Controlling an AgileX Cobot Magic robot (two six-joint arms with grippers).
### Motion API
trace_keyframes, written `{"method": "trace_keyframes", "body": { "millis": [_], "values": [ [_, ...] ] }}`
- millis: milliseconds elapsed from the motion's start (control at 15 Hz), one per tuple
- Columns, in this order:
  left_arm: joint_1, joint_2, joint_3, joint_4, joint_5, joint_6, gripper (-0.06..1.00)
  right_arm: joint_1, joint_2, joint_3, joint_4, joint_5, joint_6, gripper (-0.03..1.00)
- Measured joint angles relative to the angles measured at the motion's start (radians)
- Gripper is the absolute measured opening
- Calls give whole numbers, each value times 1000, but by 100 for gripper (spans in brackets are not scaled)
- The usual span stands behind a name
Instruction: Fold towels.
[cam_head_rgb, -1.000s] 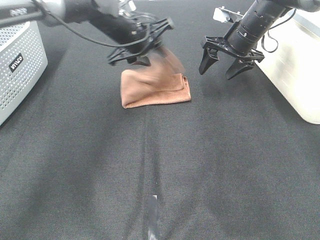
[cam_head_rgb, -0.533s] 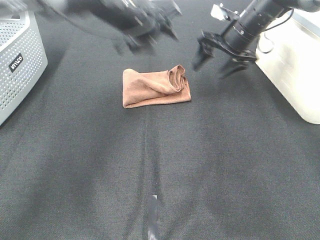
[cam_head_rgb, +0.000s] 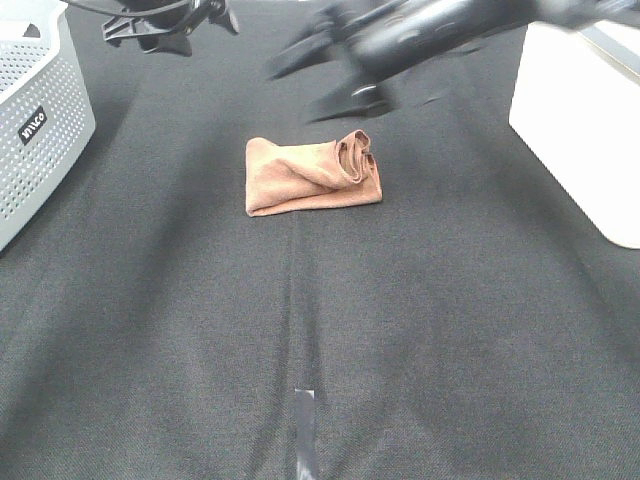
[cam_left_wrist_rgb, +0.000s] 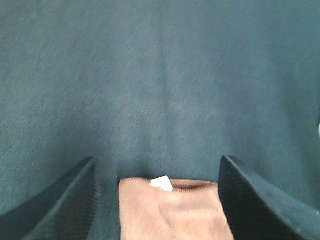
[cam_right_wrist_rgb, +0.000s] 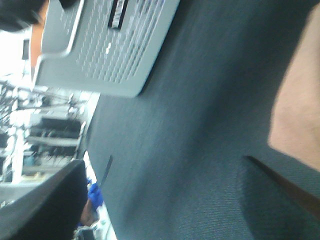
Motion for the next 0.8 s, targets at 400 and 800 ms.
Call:
{"method": "trace_keyframes", "body": {
  "millis": [400, 800],
  "values": [
    [0, 0, 0, -17, 54, 0, 64, -42, 91, 0, -49, -89, 1, 77],
    [0, -7, 0, -17, 129, 16, 64, -93, 103, 0, -217, -185, 11, 77]
  ]
}}
